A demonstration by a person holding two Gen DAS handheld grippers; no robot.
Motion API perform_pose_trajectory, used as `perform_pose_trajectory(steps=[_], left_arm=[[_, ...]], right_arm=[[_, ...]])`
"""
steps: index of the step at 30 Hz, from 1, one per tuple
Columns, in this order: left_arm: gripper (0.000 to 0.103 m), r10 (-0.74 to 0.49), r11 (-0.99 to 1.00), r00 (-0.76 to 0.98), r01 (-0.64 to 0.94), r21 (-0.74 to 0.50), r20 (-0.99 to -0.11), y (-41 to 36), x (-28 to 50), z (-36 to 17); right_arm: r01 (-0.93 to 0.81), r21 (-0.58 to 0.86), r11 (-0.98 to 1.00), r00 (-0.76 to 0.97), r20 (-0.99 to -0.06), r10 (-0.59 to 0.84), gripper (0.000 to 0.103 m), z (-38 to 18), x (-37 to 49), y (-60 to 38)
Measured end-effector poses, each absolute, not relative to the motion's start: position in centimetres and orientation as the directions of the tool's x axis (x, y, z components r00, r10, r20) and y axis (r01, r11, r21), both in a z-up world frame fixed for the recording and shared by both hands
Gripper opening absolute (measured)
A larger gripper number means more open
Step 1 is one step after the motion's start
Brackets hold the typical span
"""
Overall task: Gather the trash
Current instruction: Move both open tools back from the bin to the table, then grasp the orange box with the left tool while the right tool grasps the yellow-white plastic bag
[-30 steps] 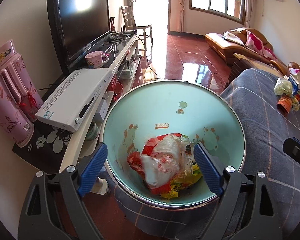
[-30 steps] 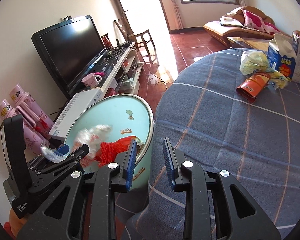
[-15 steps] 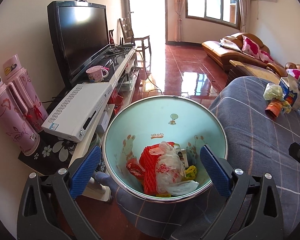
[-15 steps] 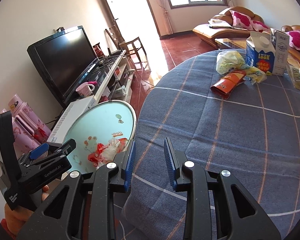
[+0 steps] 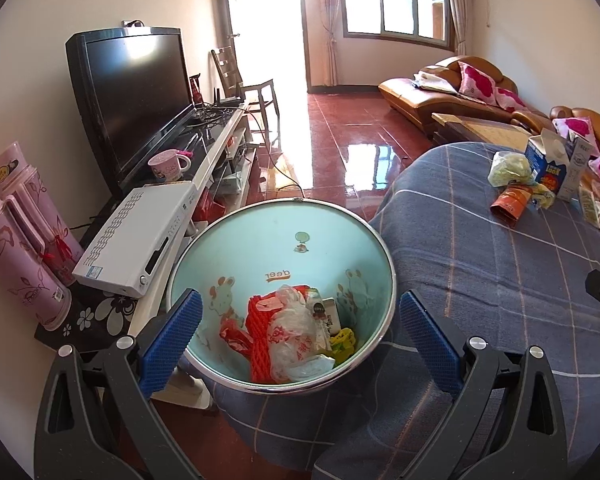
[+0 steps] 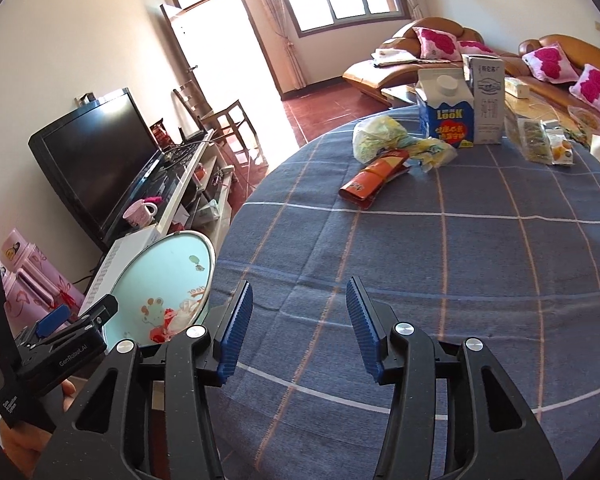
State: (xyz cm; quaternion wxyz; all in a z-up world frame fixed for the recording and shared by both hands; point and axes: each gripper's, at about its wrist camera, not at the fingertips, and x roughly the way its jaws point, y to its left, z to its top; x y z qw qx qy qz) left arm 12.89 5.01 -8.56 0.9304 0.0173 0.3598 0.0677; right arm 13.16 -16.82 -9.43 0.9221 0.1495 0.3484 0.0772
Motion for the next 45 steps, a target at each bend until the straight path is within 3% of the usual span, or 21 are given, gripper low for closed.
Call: perform_pose_trajectory(steps=[20,27,35,39,45], left_arm=[[0.096,-0.023,0.995,0.696,0.088,0.053,-0.717,-3.5,15.5,-10.6],[0.086,-0.113,0.983,0.683,0.182,0.019,-0.721,-6.9,19.2,-10.5],[0.085,-0.227,0.935,0.633,0.355,0.017,-0.740,-13.0,25.3,-11.1],[0.076,-0.244,0.915,0.602,0.403,0.025,-0.761,-15.7,28.3,-12.2],[0.074,-0.245,0.915,0.529,0.404,-0.012,-0.812,-17.6,32.2,-14.0]], right_arm=[[0.150,0.337,0.930,0.759,-0.642,0.110,0.049,-11.3,12.1,-25.8],[0.198,0.290,0.936,0.753,-0.657,0.045,0.049,-12.0,12.7,-28.7],[0.228,0.257,0.939,0.736,-0.677,0.007,0.049,-12.1,14.7,-31.8],[0.244,0.267,0.932,0.731,-0.682,0.005,0.049,-12.3,15.6,-33.1],[0.248,0.286,0.926,0.722,-0.692,0.021,0.049,-12.6,16.4,-34.2]])
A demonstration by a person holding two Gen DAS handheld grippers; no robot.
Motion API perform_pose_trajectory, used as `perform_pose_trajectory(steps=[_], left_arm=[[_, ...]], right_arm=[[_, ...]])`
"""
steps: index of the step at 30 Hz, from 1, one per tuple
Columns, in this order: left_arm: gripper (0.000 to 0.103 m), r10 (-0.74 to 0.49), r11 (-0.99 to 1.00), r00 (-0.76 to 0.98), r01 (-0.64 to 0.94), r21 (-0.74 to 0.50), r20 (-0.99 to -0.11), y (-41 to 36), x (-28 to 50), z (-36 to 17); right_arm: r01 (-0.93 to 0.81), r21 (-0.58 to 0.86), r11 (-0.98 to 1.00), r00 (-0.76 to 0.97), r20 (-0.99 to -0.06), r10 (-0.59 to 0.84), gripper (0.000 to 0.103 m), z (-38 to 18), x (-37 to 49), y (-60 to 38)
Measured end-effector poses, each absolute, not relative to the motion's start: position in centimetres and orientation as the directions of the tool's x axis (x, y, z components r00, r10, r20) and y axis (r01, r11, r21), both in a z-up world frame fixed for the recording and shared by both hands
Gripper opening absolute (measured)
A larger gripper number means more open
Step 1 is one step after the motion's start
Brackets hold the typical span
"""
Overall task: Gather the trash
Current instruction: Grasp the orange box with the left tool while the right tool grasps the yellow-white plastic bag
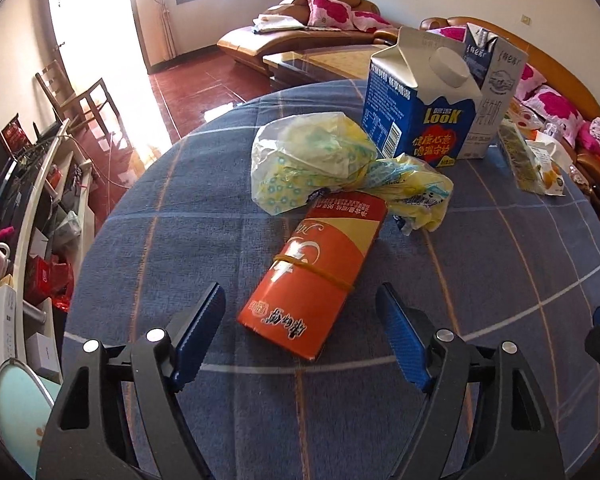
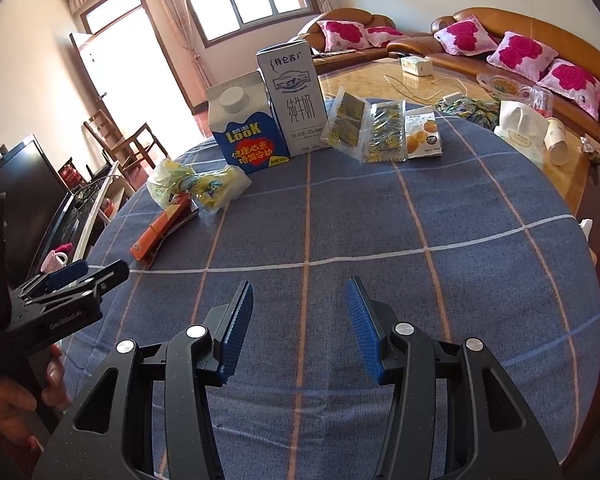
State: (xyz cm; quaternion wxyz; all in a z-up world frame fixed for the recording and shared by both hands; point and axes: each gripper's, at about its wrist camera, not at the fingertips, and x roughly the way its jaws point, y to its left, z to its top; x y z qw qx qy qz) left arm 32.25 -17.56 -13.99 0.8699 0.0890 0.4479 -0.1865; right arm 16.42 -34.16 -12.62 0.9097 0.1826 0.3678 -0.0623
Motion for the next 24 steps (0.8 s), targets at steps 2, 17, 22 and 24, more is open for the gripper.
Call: perform_pose_trajectory(steps=[2,17,22,24], left_arm=[[0.072,-0.258,0.913,0.518,0.406,-0.030,-0.816,-17.8,32.8,-14.2],[0.038,-0.272,0.929,0.552,0.364,-0.066,-0.788,-15.3,27.8,-13.0],[0.038,-0.269,0.949,0.570,0.294,-0.113,-0.777,-11.8,25.3,-12.4],[0.038,-0.251,0.957,0.591,0.268,-0.106,-0.767,-10.7,24.6,-12.0]], right_arm=[[0.248,0.297,0.922,0.719,-0.694,0.030,0.049,-12.7,16.5,-34.6],[0.257,0.311,0.915,0.704,-0.709,0.043,0.049,-12.9,17.6,-35.8],[0.231,0.291,0.928,0.709,-0.703,0.044,0.049,-12.4,18.1,-35.1],[0.212,0.273,0.938,0.713,-0.700,0.042,0.049,-12.1,18.7,-34.7]])
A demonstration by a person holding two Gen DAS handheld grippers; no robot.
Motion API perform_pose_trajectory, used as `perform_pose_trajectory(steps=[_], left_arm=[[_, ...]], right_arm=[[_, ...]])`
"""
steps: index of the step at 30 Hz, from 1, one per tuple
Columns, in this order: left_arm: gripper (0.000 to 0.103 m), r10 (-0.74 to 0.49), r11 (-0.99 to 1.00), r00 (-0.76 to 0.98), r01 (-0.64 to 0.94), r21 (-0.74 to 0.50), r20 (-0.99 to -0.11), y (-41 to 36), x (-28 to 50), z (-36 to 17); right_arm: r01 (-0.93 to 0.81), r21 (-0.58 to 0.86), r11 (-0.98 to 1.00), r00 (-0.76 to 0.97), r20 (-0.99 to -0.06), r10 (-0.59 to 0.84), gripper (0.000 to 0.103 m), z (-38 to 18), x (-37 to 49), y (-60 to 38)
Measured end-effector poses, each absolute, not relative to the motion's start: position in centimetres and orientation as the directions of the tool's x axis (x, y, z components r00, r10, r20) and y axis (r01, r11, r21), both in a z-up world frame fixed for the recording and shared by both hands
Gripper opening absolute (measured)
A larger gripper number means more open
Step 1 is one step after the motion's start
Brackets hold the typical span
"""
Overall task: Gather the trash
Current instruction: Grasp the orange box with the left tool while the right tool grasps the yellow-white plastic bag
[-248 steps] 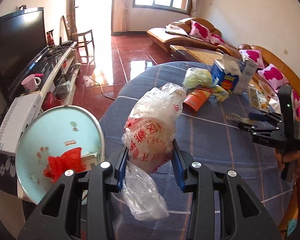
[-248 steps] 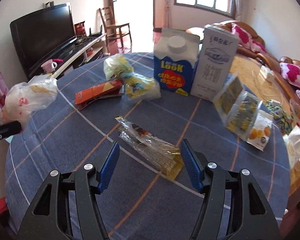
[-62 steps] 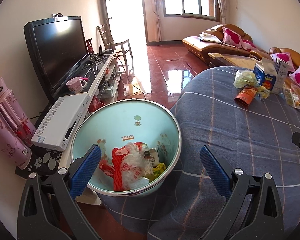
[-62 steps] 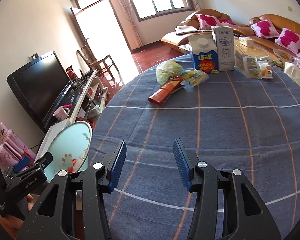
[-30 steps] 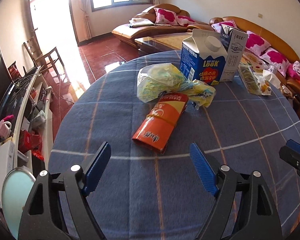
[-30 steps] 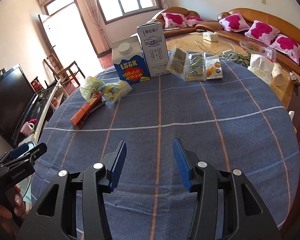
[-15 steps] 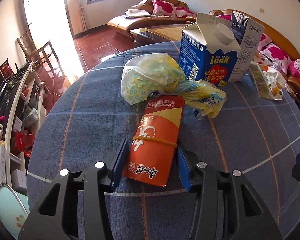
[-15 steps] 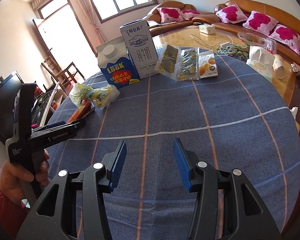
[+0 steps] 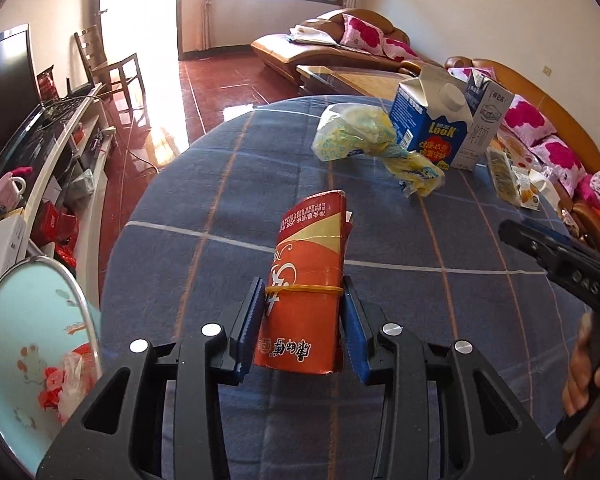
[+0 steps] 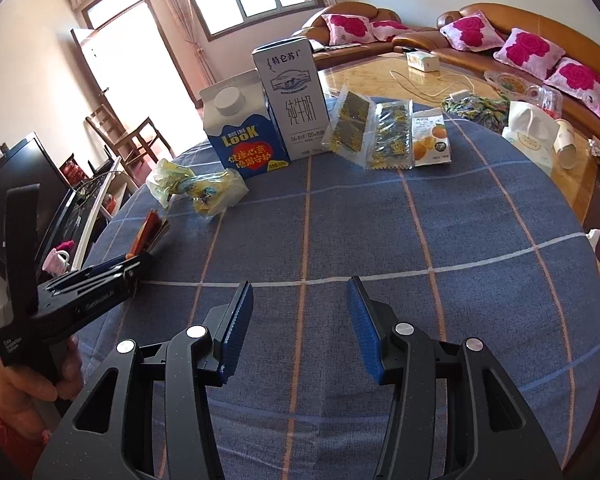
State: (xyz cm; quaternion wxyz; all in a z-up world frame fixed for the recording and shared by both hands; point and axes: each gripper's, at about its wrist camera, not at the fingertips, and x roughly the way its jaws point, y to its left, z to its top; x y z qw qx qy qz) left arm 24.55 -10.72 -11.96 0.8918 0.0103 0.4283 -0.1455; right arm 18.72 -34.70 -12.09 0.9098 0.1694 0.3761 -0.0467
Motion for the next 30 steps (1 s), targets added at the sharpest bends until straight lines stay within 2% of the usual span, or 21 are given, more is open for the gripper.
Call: perform_pose_trajectory(steps=[3,9,13,17,22,26,30], left_arm=[[0.038,-0.220,0.967,0.621,0.243,-0.083,-0.752,-9.5,24.0,-11.3],[0.038,-0.248,0.965,0.621,0.230,-0.130,-0.743,-8.1,23.8,-10.7],[0.038,-0.267,0.960,0.607,0.231,-0.155,-0.749,-7.9,24.1,-10.9],[0.038,-0.270,0.960,0.598,0.227,-0.164,-0.754,-7.8,24.3,-11.2],[0.038,-0.268,0.961,0.591,0.223,-0.165,-0.761,-7.8,24.1,-11.3],[0.038,-0.257,0.964,0.616,0.219,-0.151,-0.745,-7.6,23.7,-10.4],[0.038,-0.248,0.967,0.634,0.210,-0.145,-0.733,-7.2,22.5,-9.8]], right_arm=[[0.151,0.237,0.960,0.715,-0.697,0.059,0.049,-11.8,20.8,-33.9],[0.014,0.145,0.989,0.707,-0.701,0.093,0.049,-11.9,25.9,-32.1],[-0.082,0.159,0.984,0.690,-0.704,0.171,0.049,-11.9,30.0,-31.0],[-0.149,0.109,0.983,0.667,-0.722,0.181,0.049,-12.4,33.6,-29.7],[-0.180,0.115,0.977,0.639,-0.741,0.204,0.051,-13.8,36.1,-29.1],[-0.199,0.046,0.979,0.641,-0.749,0.166,0.042,-14.1,35.9,-28.2],[-0.194,0.054,0.980,0.625,-0.762,0.166,0.033,-13.9,34.6,-27.6]])
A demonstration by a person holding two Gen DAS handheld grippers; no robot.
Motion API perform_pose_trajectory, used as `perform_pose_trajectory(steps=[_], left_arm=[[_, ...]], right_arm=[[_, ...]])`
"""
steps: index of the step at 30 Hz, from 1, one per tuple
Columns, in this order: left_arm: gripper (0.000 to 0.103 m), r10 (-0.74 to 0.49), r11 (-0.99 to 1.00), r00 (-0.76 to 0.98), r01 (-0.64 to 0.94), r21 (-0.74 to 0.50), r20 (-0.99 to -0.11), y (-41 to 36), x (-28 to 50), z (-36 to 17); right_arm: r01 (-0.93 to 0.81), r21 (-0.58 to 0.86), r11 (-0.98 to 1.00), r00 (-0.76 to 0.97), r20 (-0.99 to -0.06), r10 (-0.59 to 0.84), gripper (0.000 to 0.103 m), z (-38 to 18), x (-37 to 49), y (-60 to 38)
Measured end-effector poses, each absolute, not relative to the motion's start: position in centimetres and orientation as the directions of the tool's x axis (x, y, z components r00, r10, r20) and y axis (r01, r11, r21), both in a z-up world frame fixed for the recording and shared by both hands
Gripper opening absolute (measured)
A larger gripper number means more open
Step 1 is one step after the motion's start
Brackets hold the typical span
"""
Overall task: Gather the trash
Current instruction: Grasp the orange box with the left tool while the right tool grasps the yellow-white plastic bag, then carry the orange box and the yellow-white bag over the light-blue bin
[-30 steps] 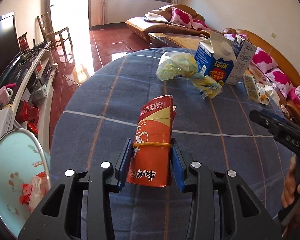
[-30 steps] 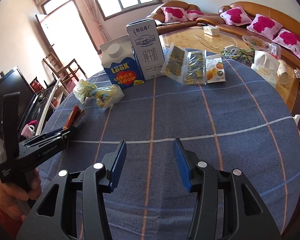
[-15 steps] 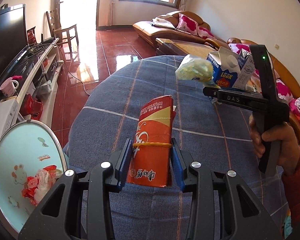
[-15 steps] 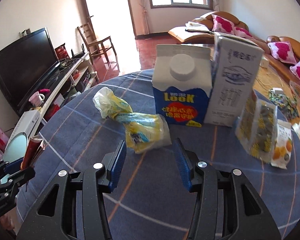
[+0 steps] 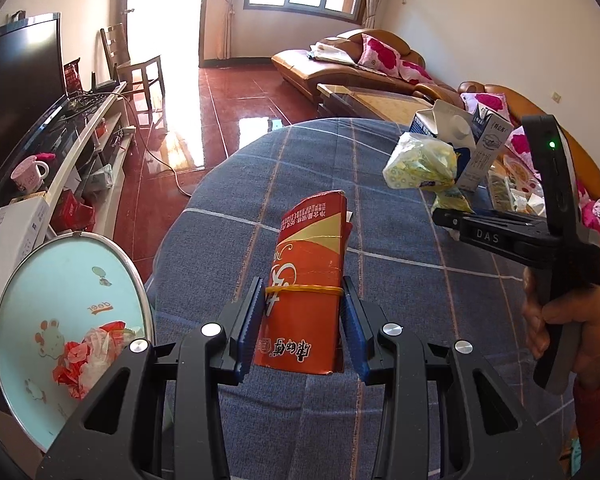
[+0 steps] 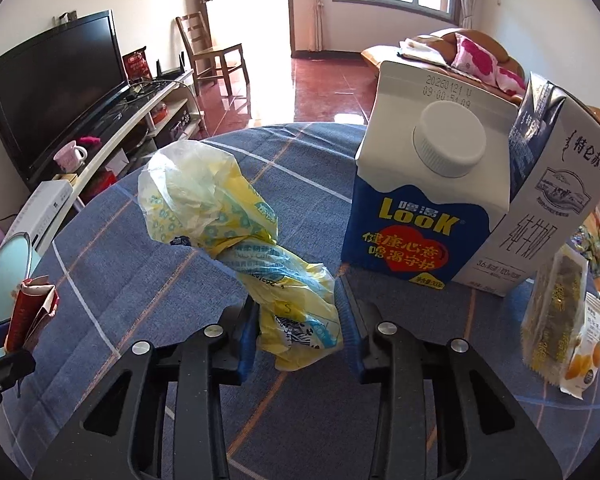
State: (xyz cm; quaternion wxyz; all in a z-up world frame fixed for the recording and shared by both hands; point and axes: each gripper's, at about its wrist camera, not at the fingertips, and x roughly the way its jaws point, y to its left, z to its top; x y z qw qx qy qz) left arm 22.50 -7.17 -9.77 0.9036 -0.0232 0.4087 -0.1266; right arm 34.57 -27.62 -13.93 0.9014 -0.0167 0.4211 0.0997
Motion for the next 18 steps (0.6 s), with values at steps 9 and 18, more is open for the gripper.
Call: perform_pose_trajectory(steps=[9,18], left_arm=[[0.038,-0.222,0.974,0.662,0.190,-0.126,-0.715,-6.2,19.0,-8.9],[0.038,-0.177,0.983,0.705,0.155,-0.093,-0.687,-4.3,15.7,-7.7]], right_arm=[[-0.041,0.093,0.995,0.605,-0.790,0.099,0.031,-12.7,28.4,-28.0],[0.068,0.116,0.991,0.646,-0.762,0.045,0.032,-11.0,20.2,-28.2]])
